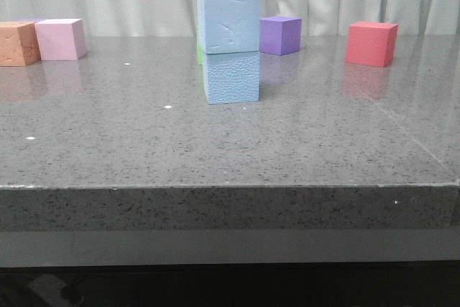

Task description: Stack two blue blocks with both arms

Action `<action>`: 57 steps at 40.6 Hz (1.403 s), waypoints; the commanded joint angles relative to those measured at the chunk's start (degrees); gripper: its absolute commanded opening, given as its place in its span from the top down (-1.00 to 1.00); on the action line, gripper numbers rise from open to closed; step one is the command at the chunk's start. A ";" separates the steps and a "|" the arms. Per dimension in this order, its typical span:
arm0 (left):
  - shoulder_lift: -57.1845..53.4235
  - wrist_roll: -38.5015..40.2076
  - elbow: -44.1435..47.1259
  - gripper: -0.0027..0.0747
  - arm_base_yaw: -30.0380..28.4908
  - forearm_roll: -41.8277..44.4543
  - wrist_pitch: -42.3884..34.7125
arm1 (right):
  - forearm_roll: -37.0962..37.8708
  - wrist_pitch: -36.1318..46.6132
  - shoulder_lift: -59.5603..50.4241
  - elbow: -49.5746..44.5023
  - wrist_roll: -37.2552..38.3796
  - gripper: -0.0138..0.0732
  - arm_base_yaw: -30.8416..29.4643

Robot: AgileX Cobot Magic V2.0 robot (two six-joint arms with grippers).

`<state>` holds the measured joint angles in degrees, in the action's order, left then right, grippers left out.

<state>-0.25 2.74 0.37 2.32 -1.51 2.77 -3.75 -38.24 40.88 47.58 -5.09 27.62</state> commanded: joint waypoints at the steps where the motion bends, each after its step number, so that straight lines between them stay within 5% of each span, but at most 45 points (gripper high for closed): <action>1: -1.04 0.49 0.09 0.98 -0.17 -0.49 -4.86 | -0.39 4.43 -0.23 1.38 -0.53 0.96 -0.39; 18: -1.04 0.49 0.09 0.98 -0.17 -0.49 -4.86 | -0.70 4.97 -2.78 -0.59 -0.53 0.96 -2.19; 24: -1.04 0.49 0.09 0.98 -0.17 -0.49 -4.86 | -0.85 11.38 -8.90 -8.90 -0.53 0.96 -8.81; 37: -1.04 0.49 0.09 0.98 -0.17 -0.49 -4.86 | -1.00 39.37 -29.83 -35.92 -0.53 0.96 -19.31; 57: -1.04 0.49 0.09 0.98 -0.17 -0.49 -4.86 | -3.36 41.66 -42.50 -48.83 0.25 0.96 -25.33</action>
<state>-0.25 2.74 0.37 2.32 -1.51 2.77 -6.72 -0.83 -0.49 -1.53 -4.74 2.73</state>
